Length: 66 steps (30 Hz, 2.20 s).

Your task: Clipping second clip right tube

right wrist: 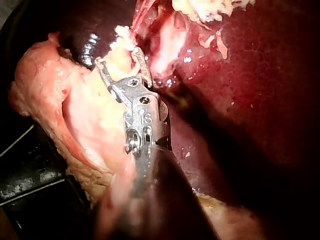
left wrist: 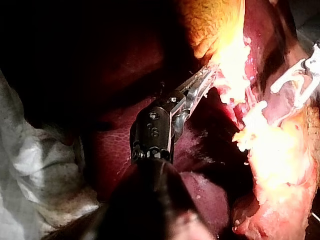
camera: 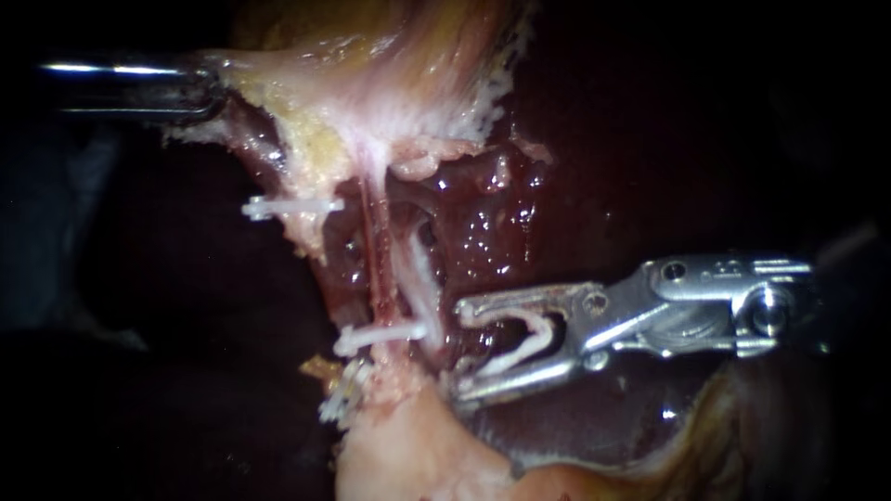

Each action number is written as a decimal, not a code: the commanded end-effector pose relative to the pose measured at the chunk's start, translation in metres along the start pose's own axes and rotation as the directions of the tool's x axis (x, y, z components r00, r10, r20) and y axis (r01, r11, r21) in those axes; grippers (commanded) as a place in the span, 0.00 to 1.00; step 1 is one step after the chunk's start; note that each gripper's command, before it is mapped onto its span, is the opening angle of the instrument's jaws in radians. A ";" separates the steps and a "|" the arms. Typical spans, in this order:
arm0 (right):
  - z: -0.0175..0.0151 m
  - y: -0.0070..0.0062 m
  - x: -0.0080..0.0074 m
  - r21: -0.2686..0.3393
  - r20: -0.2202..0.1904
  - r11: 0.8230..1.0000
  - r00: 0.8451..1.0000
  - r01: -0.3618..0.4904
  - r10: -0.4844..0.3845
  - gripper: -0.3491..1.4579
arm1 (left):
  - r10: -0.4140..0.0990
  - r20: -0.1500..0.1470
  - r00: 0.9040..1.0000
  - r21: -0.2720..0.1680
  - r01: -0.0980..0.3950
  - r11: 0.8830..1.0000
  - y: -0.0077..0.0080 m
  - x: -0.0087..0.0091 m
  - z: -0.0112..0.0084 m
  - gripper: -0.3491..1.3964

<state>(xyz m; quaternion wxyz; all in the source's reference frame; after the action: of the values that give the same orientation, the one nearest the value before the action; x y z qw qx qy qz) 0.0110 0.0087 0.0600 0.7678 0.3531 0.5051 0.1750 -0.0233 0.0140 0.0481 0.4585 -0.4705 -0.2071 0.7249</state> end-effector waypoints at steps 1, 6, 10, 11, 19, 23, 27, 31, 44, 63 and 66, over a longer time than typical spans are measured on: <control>0.0003 0.0003 0.0000 -0.001 0.000 1.000 1.000 -0.005 0.005 0.45 | 0.000 0.000 1.000 0.001 0.000 1.000 0.0000 -0.0001 0.0001 0.00; 0.0016 0.0018 0.0003 -0.009 -0.003 0.999 0.999 -0.037 0.037 0.45 | 0.000 -0.001 1.000 0.002 0.000 1.000 0.0000 -0.0001 0.0001 0.00; 0.0025 0.0027 0.0006 -0.015 -0.005 0.998 0.998 -0.056 0.056 0.46 | 0.000 -0.001 1.000 0.002 0.000 1.000 0.0000 -0.0001 0.0002 0.00; 0.0027 0.0029 0.0006 -0.017 -0.006 0.998 0.998 -0.056 0.056 0.46 | 0.001 -0.001 1.000 0.002 -0.001 1.000 0.0000 -0.0002 0.0002 0.00; 0.0051 0.0042 0.0005 -0.030 -0.010 0.996 0.996 -0.084 0.084 0.46 | 0.001 -0.001 1.000 0.003 -0.001 1.000 0.0000 -0.0002 0.0002 0.00; 0.0064 0.0046 0.0005 -0.022 -0.006 0.996 0.996 -0.088 0.088 0.46 | 0.001 -0.001 1.000 0.003 -0.001 1.000 0.0000 -0.0002 0.0002 0.00; 0.0076 0.0047 0.0003 0.013 -0.031 0.993 0.993 -0.115 0.115 0.46 | 0.001 -0.001 1.000 0.003 -0.001 1.000 0.0000 -0.0002 0.0002 0.00; 0.0087 0.0047 0.0000 0.041 -0.031 0.992 0.993 -0.115 0.117 0.46 | 0.001 -0.001 1.000 0.003 -0.001 1.000 0.0000 -0.0002 0.0002 0.00; 0.0114 0.0041 0.0008 0.108 -0.089 0.985 0.986 -0.131 0.141 0.46 | 0.001 -0.002 1.000 0.004 -0.001 1.000 0.0000 -0.0003 0.0004 0.00; 0.0119 -0.0026 0.0035 0.286 -0.112 0.955 0.987 -0.075 0.112 0.43 | 0.002 -0.002 1.000 0.004 -0.002 1.000 -0.0001 -0.0003 0.0005 0.00; 0.0118 -0.0022 0.0035 0.279 -0.116 0.957 0.987 -0.077 0.114 0.40 | 0.002 -0.002 1.000 0.004 -0.002 1.000 -0.0001 -0.0003 0.0005 0.00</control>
<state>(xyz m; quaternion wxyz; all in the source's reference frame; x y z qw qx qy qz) 0.0229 0.0052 0.0590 0.6671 0.4683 0.5563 0.1618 -0.0236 0.0138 0.0485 0.4589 -0.4704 -0.2050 0.7253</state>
